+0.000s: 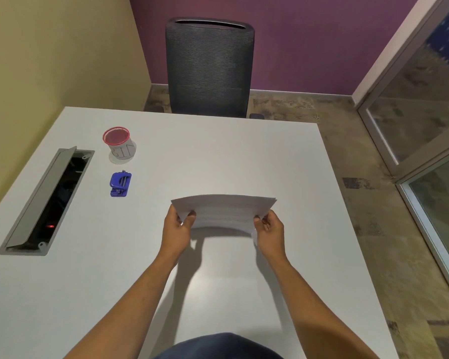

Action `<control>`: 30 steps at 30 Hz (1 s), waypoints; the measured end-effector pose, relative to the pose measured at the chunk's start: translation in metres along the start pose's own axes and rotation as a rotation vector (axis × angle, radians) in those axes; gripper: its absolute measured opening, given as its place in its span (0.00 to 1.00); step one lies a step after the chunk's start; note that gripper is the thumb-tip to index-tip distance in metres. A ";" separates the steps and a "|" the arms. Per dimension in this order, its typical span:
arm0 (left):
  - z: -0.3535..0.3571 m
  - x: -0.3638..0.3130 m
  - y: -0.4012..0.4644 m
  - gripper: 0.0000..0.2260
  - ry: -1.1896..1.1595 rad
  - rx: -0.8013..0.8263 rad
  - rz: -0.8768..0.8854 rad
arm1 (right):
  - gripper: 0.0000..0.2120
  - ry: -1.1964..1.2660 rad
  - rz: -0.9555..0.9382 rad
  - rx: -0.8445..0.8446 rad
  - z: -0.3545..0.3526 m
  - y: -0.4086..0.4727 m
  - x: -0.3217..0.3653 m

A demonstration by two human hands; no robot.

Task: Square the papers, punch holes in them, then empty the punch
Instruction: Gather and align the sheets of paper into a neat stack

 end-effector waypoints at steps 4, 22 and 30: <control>-0.005 -0.001 -0.001 0.12 0.011 -0.071 0.038 | 0.04 -0.016 -0.022 -0.019 -0.004 0.000 0.000; -0.015 -0.025 0.013 0.07 0.006 -0.082 0.094 | 0.09 -0.017 -0.093 -0.033 -0.014 0.014 0.025; -0.016 -0.032 0.022 0.08 0.060 -0.066 0.147 | 0.11 -0.009 -0.120 -0.030 -0.016 0.022 0.031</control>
Point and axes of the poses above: each hand's wrist, its own y-axis towards the middle knuckle, its own z-axis out of the palm, x = y × z, the point moved 1 cm from there along y, towards the middle knuckle, and after that the axes turned 10 degrees about x, right-handed, at the moved point
